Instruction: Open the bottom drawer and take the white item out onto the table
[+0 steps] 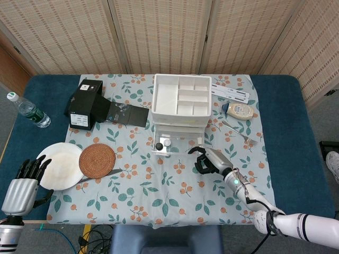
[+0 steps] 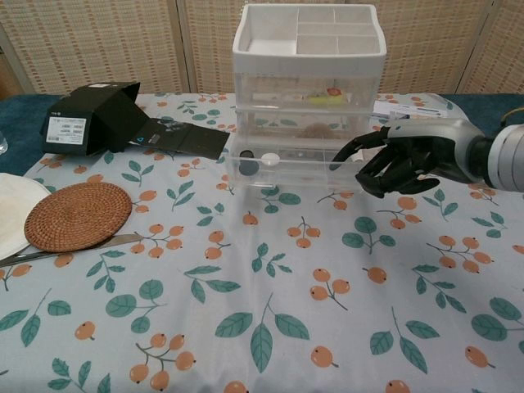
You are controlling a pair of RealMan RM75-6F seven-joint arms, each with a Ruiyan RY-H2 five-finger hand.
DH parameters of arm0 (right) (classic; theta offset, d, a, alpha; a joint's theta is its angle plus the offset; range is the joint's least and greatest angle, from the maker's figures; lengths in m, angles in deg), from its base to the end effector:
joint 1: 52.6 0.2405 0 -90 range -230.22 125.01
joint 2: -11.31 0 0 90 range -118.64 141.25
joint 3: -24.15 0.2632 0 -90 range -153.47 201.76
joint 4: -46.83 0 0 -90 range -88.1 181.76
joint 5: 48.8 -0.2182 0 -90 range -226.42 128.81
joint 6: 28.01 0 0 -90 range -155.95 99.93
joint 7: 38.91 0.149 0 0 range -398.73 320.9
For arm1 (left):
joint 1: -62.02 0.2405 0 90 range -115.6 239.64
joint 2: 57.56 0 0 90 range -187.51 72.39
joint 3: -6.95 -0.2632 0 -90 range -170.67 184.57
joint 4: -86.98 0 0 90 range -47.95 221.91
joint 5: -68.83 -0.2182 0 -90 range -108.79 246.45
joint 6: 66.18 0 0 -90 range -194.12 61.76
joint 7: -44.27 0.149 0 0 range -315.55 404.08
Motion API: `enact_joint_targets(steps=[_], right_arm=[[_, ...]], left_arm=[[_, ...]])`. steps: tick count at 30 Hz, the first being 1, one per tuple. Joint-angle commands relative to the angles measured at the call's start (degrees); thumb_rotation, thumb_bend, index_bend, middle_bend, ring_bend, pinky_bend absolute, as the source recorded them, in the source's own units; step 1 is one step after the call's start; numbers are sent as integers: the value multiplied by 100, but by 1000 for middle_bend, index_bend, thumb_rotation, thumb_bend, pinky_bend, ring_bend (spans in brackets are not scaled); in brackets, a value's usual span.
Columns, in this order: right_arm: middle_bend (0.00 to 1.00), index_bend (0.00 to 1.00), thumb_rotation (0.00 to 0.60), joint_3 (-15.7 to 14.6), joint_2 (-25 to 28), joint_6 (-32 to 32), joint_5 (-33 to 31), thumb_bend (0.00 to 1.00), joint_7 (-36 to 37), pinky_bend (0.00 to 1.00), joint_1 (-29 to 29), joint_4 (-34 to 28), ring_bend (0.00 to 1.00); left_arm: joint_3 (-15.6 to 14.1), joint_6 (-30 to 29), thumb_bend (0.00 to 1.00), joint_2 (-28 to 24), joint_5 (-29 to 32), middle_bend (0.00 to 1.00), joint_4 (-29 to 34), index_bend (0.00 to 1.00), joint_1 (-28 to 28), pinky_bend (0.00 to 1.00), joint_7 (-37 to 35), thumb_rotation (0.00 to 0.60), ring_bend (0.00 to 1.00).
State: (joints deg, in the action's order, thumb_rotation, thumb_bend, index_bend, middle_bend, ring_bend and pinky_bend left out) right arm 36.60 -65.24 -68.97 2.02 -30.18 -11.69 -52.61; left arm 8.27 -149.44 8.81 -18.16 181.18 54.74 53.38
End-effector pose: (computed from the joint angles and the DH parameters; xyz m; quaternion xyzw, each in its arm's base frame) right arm -0.1573 -0.3301 -0.0003 0.5971 -0.6657 0.3712 0.2502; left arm -0.3034 0.1932 0.1295 -0.6380 -0.3593 -0.3621 0.5768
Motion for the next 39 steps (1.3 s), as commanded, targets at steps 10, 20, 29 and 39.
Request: enact_joint_targets(steps=[10,20,29,39], right_arm=[[687,0,600,-31,289,-222,411,554,105,1000,-205,-343,929],[651,0,600,172,937,-274,1129,510,-250,1000,-27,-957,899],[650,95,600,218,1389,453,923,357,-1541,1000,984,-733,886],[633,128,600,-80,976,426,571,296,-2739,1000,1815,-57,824]], left_arm=[[3,3,255,6,-19,72,12,98,-16,63,12,600,100],[-6,-48,255,-30,-54,72,45,98,4,63,-3,600,101],[-15,-115,255,-45,-54,72,51,98,54,63,-45,600,101],[-19,-143,255,-39,-39,72,-1,98,89,63,-122,600,101]])
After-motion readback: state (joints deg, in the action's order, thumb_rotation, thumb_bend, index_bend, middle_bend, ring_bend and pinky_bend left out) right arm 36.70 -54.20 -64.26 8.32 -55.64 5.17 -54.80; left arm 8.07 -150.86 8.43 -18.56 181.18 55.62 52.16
